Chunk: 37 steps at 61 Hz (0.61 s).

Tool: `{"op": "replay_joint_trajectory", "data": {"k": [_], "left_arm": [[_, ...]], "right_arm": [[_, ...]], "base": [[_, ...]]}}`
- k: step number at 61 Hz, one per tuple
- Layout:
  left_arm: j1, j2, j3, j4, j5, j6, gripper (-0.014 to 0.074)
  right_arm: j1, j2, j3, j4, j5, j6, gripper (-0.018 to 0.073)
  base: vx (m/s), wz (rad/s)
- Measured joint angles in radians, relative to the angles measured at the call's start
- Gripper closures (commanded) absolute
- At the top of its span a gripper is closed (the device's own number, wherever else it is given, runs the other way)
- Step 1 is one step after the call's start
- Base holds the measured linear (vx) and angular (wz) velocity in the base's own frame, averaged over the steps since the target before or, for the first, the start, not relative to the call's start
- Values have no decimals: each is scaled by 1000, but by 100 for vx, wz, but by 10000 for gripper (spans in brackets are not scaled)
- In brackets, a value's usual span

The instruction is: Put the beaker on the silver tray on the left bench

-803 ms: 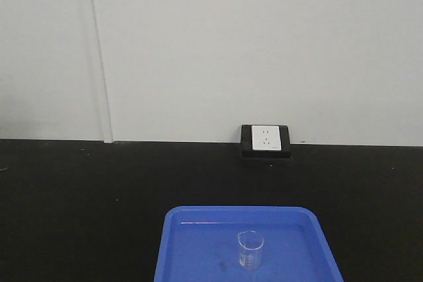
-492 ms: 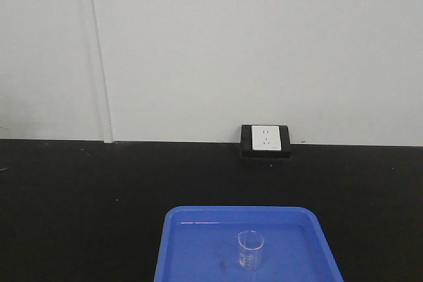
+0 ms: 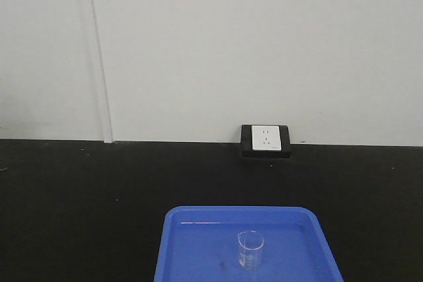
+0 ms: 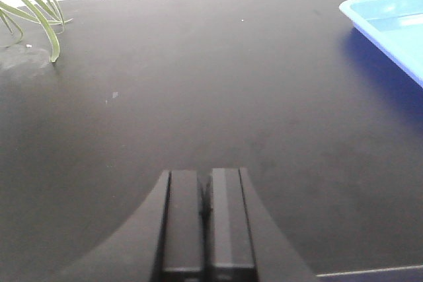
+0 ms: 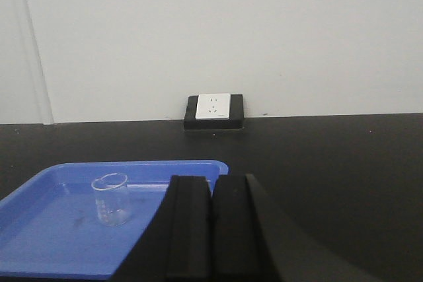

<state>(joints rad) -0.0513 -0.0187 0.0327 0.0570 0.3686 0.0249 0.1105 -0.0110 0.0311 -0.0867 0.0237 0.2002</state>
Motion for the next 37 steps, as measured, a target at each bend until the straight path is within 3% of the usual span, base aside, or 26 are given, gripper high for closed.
{"op": "replay_joint_trajectory", "data": {"k": [23, 37], "left_arm": [[0, 0, 0, 0, 0, 0, 595], [0, 0, 0, 0, 0, 0, 595]], "right_arm": [[0, 0, 0, 0, -156, -3, 571], [0, 0, 0, 0, -103, -3, 571]], "base": [[0, 0], [0, 0]]}}
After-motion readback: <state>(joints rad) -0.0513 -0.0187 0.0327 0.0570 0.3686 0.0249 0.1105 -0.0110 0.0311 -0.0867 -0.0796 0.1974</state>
